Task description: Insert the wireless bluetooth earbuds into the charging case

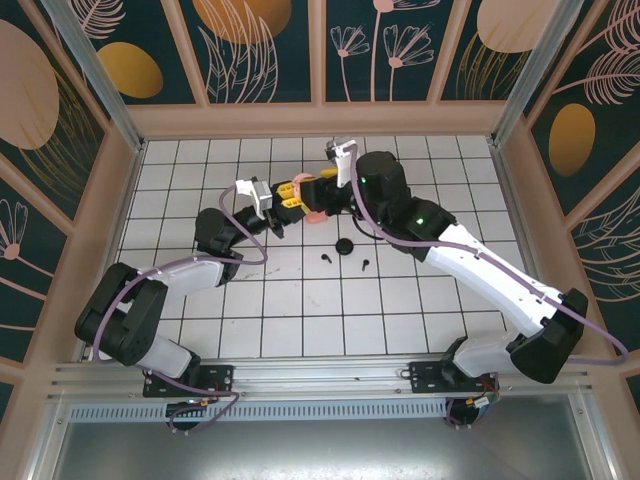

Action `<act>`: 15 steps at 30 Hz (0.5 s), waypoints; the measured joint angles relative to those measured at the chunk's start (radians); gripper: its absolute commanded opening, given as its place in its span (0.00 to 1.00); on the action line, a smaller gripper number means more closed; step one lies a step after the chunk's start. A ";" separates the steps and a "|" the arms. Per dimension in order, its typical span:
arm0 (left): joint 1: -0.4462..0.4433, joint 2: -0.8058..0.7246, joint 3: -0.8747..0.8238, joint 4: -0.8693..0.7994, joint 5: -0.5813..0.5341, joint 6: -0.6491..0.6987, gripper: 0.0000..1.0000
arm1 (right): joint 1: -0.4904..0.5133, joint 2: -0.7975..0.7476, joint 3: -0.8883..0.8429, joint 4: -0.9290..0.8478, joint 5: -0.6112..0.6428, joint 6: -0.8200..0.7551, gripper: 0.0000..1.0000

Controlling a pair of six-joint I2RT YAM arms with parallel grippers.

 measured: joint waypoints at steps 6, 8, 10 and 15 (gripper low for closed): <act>-0.001 0.006 0.003 0.009 0.000 0.000 0.00 | -0.018 0.000 0.077 -0.010 -0.039 0.036 0.67; -0.001 0.010 0.003 0.009 0.000 0.000 0.00 | -0.040 0.000 0.116 -0.023 -0.050 0.051 0.61; -0.001 0.012 0.003 0.009 0.000 0.000 0.00 | -0.079 0.003 0.163 -0.044 -0.076 0.069 0.50; -0.001 0.013 0.003 0.008 0.010 0.018 0.00 | -0.182 0.109 0.366 -0.142 -0.159 0.109 0.12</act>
